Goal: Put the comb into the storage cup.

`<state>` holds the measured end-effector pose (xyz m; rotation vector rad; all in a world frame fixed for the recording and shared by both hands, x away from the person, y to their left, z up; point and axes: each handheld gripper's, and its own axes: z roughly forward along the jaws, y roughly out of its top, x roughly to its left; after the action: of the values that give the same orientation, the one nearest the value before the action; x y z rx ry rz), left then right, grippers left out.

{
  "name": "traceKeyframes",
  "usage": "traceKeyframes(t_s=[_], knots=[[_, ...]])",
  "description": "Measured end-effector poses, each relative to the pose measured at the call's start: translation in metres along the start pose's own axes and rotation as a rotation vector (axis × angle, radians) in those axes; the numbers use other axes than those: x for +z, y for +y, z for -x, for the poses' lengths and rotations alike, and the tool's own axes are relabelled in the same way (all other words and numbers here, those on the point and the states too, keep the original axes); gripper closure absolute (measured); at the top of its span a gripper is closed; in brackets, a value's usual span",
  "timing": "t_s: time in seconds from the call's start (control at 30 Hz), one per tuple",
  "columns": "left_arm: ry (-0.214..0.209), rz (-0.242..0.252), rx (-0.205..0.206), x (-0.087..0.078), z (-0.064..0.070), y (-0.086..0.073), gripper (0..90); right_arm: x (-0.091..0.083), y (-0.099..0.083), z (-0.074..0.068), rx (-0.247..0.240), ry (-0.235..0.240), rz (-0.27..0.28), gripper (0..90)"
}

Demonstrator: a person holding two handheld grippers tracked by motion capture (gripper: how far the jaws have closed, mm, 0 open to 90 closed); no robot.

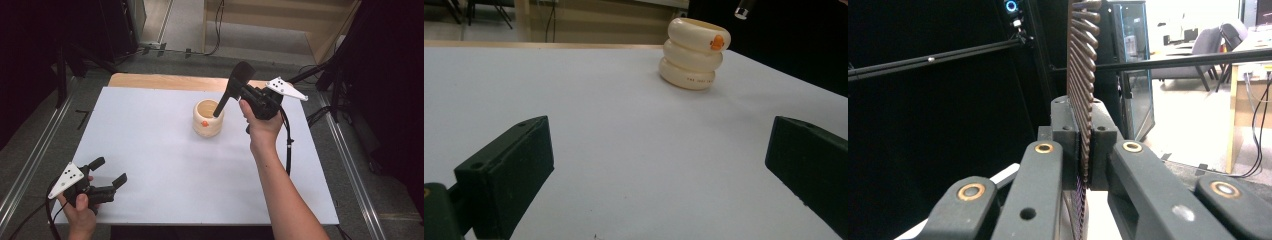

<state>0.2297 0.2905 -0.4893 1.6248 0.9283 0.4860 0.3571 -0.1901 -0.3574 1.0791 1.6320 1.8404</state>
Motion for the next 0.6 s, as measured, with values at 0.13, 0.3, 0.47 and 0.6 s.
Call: traceKeyframes(t_s=[0.13,0.3,0.47,0.6], knots=[[-0.001,0.000,0.000,0.000,0.000,0.000,0.0,0.004,-0.003,0.002,-0.010,-0.009,0.007,84.3],[-0.002,-0.001,0.000,0.000,0.000,0.000,0.0,0.009,-0.005,0.004,-0.016,-0.014,0.023,84.3],[-0.004,-0.002,0.003,0.001,0.000,0.000,0.0,0.014,-0.008,0.007,-0.003,-0.023,0.017,84.3],[-0.006,-0.003,0.003,0.001,0.000,0.000,0.0,0.019,-0.012,0.008,-0.012,-0.029,0.015,84.3]])
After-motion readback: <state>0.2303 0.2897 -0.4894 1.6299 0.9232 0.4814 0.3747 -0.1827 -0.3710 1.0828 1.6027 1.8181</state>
